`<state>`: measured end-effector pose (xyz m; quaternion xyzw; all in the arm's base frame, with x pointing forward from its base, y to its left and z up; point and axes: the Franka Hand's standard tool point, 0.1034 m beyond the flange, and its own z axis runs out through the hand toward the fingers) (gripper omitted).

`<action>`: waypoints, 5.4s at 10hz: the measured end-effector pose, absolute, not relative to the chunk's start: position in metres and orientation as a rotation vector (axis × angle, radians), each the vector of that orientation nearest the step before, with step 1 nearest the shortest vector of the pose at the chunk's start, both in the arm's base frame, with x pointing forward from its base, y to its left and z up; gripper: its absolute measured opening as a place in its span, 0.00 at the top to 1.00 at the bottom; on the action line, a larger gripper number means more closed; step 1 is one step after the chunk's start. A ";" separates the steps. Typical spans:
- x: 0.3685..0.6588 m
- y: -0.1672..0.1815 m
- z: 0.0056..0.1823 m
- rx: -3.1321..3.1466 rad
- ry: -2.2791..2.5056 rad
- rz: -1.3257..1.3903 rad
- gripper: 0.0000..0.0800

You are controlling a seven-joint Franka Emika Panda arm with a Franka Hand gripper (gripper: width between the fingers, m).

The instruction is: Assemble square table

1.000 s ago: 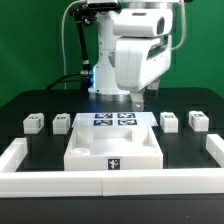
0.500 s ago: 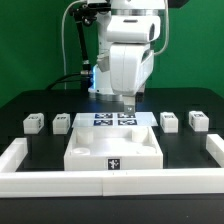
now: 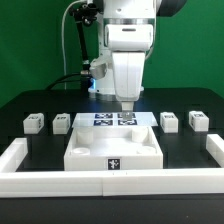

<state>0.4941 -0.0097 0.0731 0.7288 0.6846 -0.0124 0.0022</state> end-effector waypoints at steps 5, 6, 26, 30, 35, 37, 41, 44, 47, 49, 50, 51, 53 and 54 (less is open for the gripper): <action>0.490 -0.023 0.068 2.325 2.118 -0.056 0.19; 0.483 -0.022 0.063 2.324 2.121 -0.050 0.19; 0.455 -0.017 0.014 2.314 2.170 -0.035 0.93; 0.465 0.005 0.014 2.276 2.210 -0.014 0.93; 0.474 0.025 0.014 2.305 2.180 0.001 0.93; 0.474 0.025 0.014 2.305 2.180 0.001 0.93; 0.480 0.053 0.014 2.310 2.174 0.029 0.93; 0.487 0.073 0.014 2.254 2.229 0.045 0.93; 0.487 0.080 0.014 2.247 2.235 0.052 0.93; 0.487 0.079 0.014 2.248 2.234 0.051 0.86; 0.487 0.079 0.014 2.249 2.233 0.051 0.69; 0.487 0.079 0.014 2.249 2.233 0.051 0.69; 0.487 0.079 0.014 2.250 2.232 0.051 0.30; 0.487 0.078 0.014 2.251 2.231 0.051 0.30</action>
Offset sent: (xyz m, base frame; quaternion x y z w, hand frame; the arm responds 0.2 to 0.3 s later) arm 0.0000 0.0000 0.0000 0.0000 0.0000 0.0000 1.0000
